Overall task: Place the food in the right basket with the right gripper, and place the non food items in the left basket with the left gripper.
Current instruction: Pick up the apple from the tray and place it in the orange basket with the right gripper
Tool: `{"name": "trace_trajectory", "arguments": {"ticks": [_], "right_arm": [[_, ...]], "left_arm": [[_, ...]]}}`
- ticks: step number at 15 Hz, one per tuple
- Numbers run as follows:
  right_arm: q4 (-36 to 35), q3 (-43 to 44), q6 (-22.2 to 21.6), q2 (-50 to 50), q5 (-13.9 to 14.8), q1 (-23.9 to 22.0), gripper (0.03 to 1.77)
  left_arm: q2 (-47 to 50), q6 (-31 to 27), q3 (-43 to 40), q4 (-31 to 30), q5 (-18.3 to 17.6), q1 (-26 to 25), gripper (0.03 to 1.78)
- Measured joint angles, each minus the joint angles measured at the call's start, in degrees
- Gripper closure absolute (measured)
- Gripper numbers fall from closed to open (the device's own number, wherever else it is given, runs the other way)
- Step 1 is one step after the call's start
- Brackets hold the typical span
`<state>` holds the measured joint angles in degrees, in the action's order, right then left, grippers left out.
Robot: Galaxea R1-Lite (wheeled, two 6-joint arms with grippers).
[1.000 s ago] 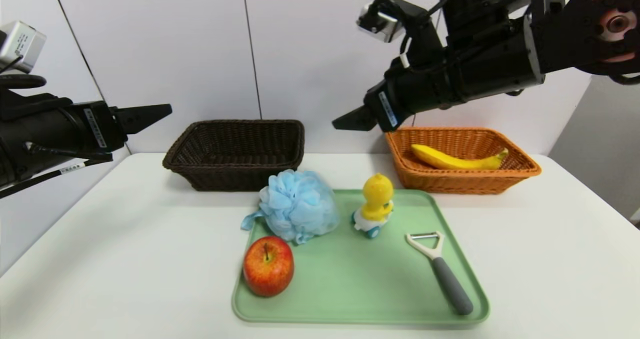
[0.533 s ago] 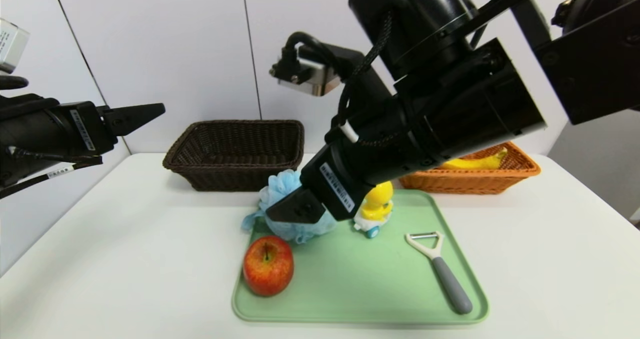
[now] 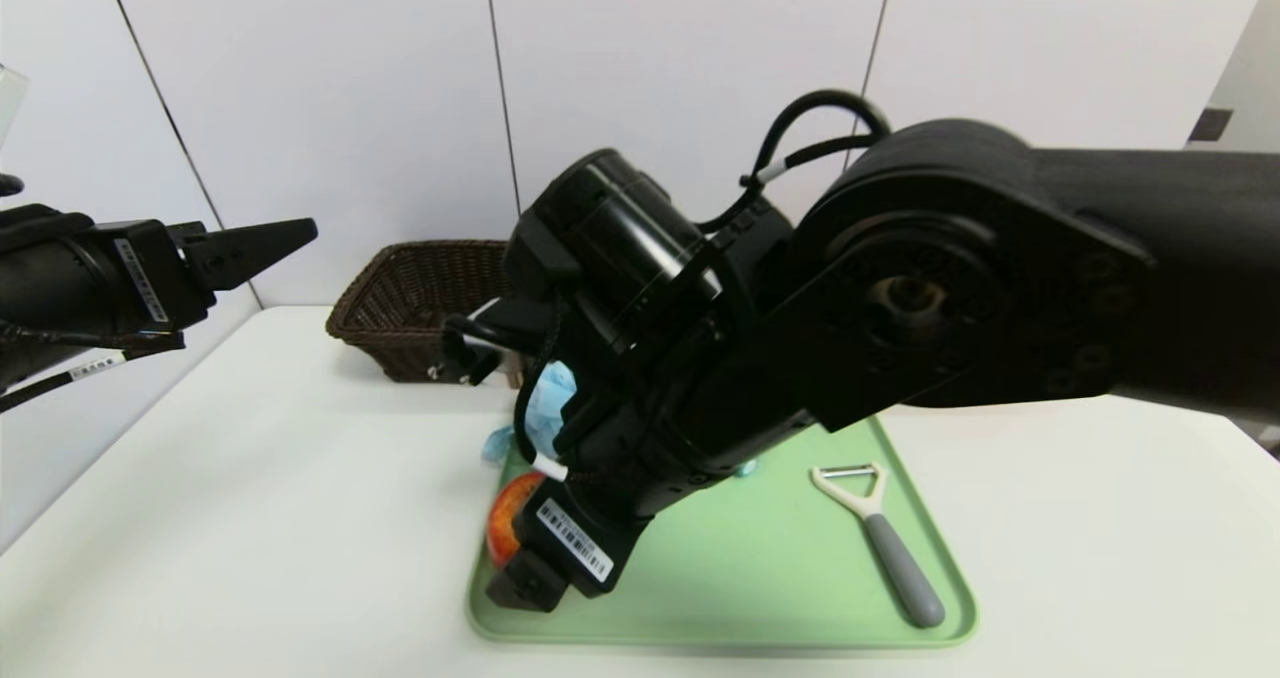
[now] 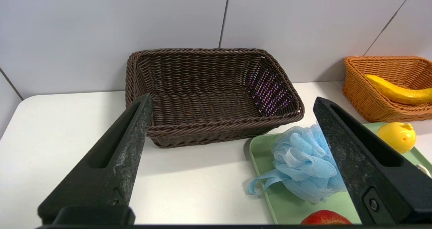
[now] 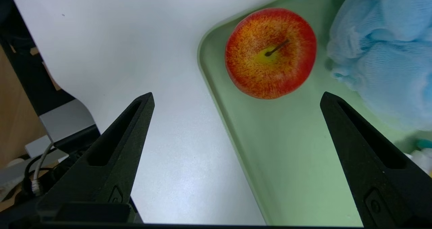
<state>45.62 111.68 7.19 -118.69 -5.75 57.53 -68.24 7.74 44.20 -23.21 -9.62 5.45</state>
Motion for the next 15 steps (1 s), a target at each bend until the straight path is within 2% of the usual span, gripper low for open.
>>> {"name": "trace_trajectory", "arguments": {"ticks": [6, 15], "right_arm": [[-3.95, 0.04, 0.27, -7.39, 0.38, -1.5, 0.1], [-7.52, 0.17, 0.82, -12.24, 1.29, -3.91, 0.1]], "left_arm": [[0.99, -0.2, -1.32, 0.0, -0.18, 0.0, 0.12], [1.44, -0.24, -2.01, 0.0, -0.29, 0.09, 0.12]]}}
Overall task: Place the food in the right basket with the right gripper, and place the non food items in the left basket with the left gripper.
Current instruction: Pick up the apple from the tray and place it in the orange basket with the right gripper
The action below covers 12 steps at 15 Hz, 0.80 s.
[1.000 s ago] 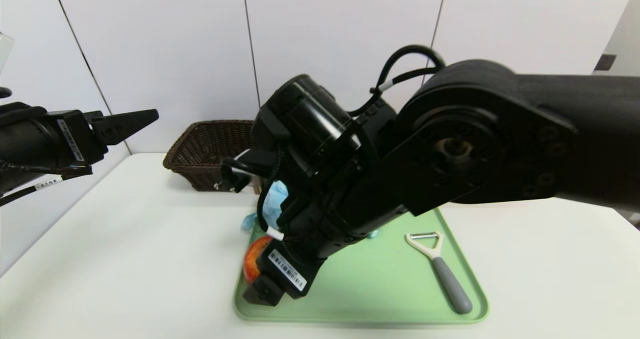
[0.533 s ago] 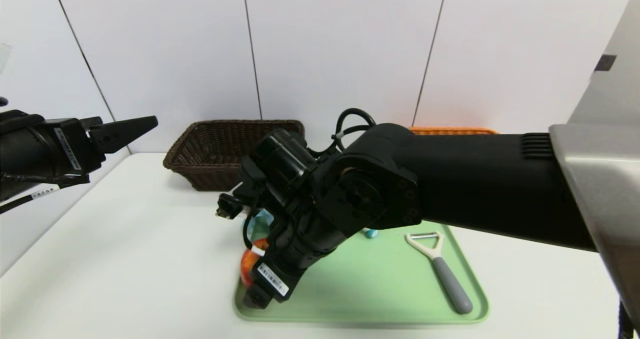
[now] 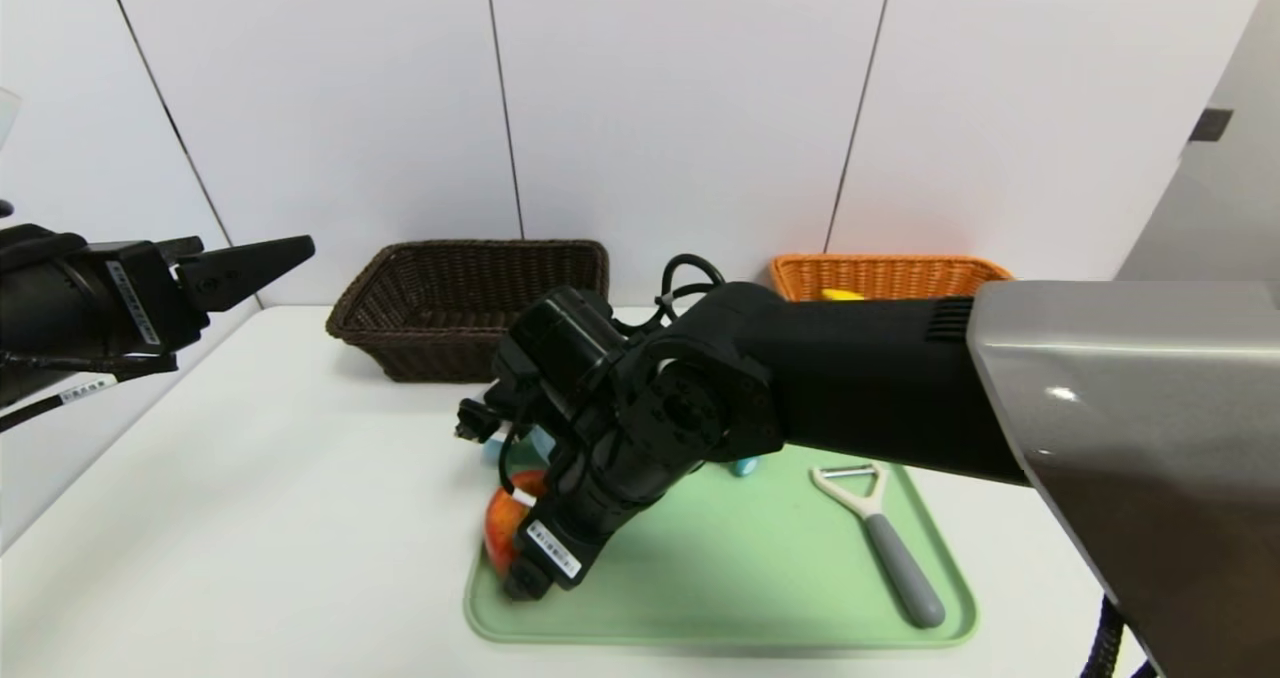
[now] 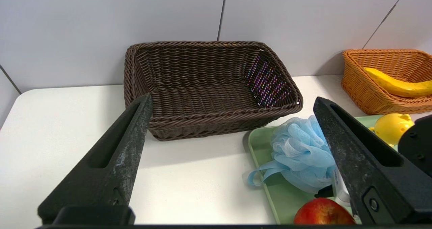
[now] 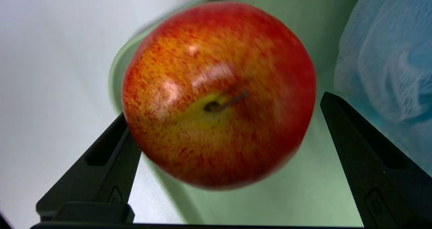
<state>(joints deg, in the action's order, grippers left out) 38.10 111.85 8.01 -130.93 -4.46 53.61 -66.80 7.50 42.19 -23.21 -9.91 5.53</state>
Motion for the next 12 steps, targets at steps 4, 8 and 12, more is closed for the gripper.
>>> {"name": "trace_trajectory", "arguments": {"ticks": [4, 8, 12], "right_arm": [[-2.52, 0.04, 0.01, -1.07, 0.04, -0.04, 0.1], [-3.36, 0.04, 0.01, -1.27, 0.02, -0.04, 0.1], [-4.19, 0.02, -0.13, -1.49, -0.05, -0.04, 0.46]], "left_arm": [[0.3, 0.0, -0.16, 0.06, -0.04, 0.06, 0.12], [0.51, -0.01, -0.44, 0.09, -0.04, 0.09, 0.12], [0.57, 0.0, -0.52, 0.06, -0.04, 0.27, 0.12]]}}
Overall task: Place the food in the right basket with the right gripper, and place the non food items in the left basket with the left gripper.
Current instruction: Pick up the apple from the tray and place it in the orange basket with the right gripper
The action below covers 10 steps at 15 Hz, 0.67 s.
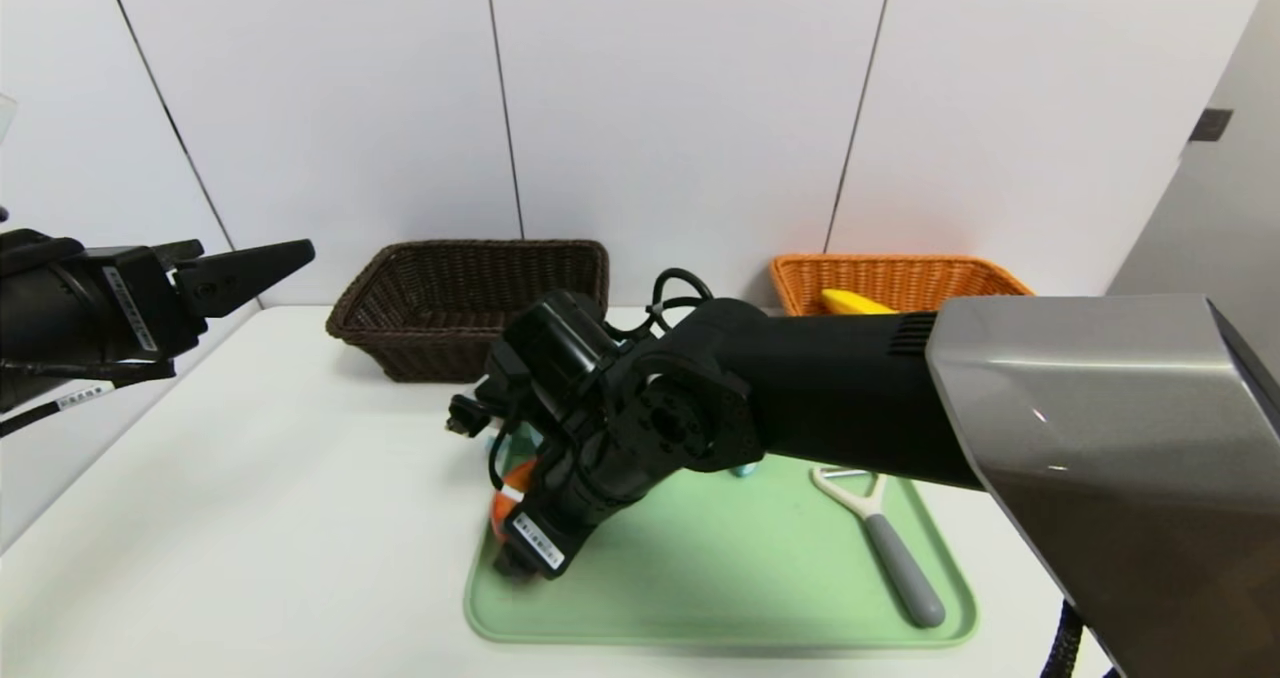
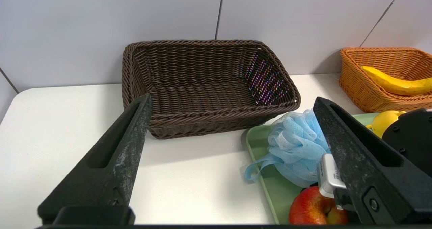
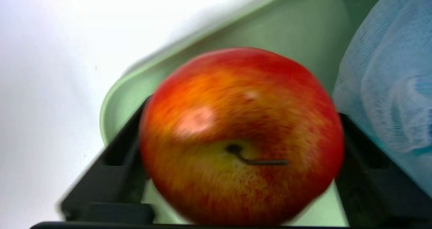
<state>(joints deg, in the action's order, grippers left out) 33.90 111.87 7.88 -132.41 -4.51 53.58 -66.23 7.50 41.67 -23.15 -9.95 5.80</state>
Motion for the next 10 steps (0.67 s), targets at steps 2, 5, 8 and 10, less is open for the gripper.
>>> {"name": "trace_trajectory", "arguments": {"ticks": [2, 5, 8, 10], "right_arm": [[-0.09, 0.0, -0.02, 0.0, 0.0, 0.0, 0.5], [0.07, 0.0, 0.04, 0.17, 0.0, 0.11, 0.51], [0.2, -0.13, -0.11, 2.23, -0.22, 0.69, 0.51], [0.24, -0.27, -0.28, 5.84, -0.52, 1.55, 0.51]], "left_arm": [[0.02, 0.0, -0.02, 0.02, 0.0, 0.04, 0.12], [0.05, 0.0, -0.07, 0.0, 0.0, 0.12, 0.12], [0.0, 0.1, -0.16, 0.02, 0.0, 0.12, 0.12], [-0.06, 0.16, -0.16, 0.02, 0.0, 0.1, 0.12]]}}
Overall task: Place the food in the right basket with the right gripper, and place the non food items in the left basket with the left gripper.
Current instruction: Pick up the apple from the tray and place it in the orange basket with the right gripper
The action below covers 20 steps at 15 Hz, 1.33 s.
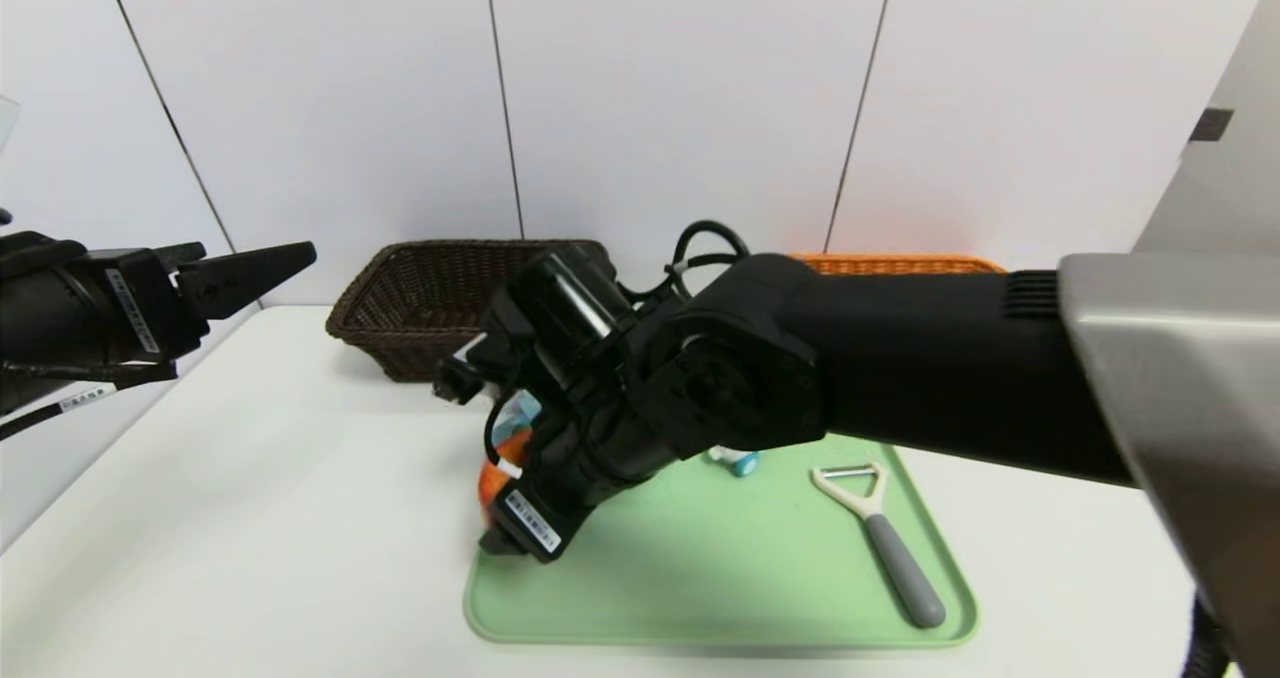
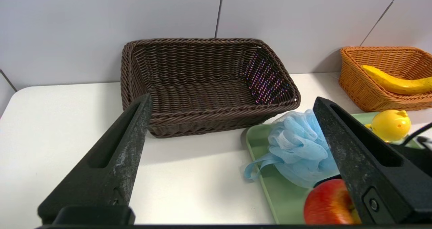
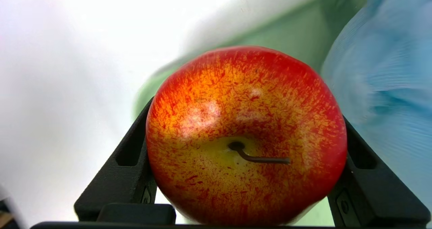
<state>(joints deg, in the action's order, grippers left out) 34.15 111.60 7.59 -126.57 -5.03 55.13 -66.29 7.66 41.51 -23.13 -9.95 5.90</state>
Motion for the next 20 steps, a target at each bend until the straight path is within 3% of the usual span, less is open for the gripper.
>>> {"name": "trace_trajectory", "arguments": {"ticks": [4, 6, 14, 20], "right_arm": [[0.22, -0.22, -1.32, 9.81, -0.06, 0.61, 0.51], [0.3, -0.55, -2.22, 14.67, 0.11, -1.94, 0.51], [-0.79, -4.19, -0.18, 20.59, -0.28, -30.93, 0.51], [-8.0, -7.72, 0.37, 13.43, -0.55, -45.4, 0.52]], "left_arm": [[-0.11, 0.0, 0.2, -0.02, -0.09, 0.0, 0.12], [-0.18, 0.0, 0.27, 0.01, -0.09, 0.0, 0.12], [-0.71, -0.33, 0.3, 0.09, -0.11, 0.0, 0.12], [-0.82, -0.35, 0.09, 0.06, -0.07, -0.01, 0.12]]}}
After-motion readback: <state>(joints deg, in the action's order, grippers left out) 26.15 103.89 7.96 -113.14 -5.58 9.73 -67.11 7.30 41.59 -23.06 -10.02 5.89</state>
